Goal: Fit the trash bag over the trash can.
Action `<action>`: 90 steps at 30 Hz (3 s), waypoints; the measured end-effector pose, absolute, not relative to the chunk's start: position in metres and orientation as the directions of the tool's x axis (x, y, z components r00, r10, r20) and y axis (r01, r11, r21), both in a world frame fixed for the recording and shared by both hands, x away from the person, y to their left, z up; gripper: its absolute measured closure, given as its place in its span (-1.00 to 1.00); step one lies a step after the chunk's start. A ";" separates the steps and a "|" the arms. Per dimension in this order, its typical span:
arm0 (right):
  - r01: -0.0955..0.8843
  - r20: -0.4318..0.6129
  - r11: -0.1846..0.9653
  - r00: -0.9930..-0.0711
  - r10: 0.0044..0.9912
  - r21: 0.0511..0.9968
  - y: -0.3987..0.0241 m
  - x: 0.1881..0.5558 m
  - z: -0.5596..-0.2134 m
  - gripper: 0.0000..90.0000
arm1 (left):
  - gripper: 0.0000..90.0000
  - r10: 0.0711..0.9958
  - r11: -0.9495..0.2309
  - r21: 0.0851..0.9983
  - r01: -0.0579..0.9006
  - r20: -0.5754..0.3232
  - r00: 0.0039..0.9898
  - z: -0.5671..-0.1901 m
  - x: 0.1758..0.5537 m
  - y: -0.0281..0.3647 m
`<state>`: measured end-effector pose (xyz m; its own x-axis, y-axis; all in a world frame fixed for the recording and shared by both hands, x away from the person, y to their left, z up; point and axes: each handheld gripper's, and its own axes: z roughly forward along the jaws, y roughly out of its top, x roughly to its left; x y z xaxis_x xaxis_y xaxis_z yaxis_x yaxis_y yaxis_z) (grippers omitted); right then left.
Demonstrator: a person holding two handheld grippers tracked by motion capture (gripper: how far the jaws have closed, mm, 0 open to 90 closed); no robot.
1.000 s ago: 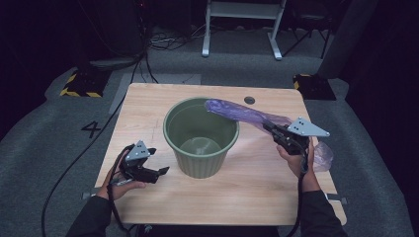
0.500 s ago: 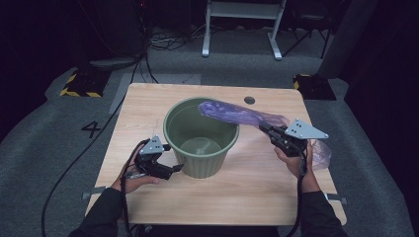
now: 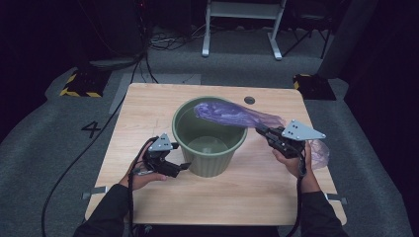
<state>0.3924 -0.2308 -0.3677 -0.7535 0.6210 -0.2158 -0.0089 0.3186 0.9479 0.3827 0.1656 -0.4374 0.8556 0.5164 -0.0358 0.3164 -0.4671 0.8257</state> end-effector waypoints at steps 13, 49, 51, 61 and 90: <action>-0.016 -0.245 0.347 -0.739 0.627 0.938 -0.232 0.391 -0.367 0.99 | -0.65 0.531 -0.417 0.856 0.305 -0.043 0.846 -0.425 0.382 0.174; -0.055 -0.322 0.426 -0.743 0.586 0.903 -0.226 0.386 -0.358 0.97 | -0.65 0.562 -0.290 0.952 0.096 0.088 0.822 -0.306 0.399 0.174; -0.052 -0.322 0.430 -0.744 0.586 0.901 -0.226 0.387 -0.358 0.97 | -0.65 0.556 -0.272 0.957 0.097 0.074 0.828 -0.304 0.402 0.172; -0.053 -0.330 0.440 -0.744 0.581 0.896 -0.224 0.387 -0.359 0.97 | -0.65 0.515 -0.275 0.957 0.087 0.071 0.854 -0.302 0.410 0.150; -0.107 -0.334 0.367 -0.693 0.639 0.924 -0.216 0.385 -0.341 0.94 | 0.06 0.416 -0.610 0.784 0.115 0.194 0.888 -0.319 0.423 0.092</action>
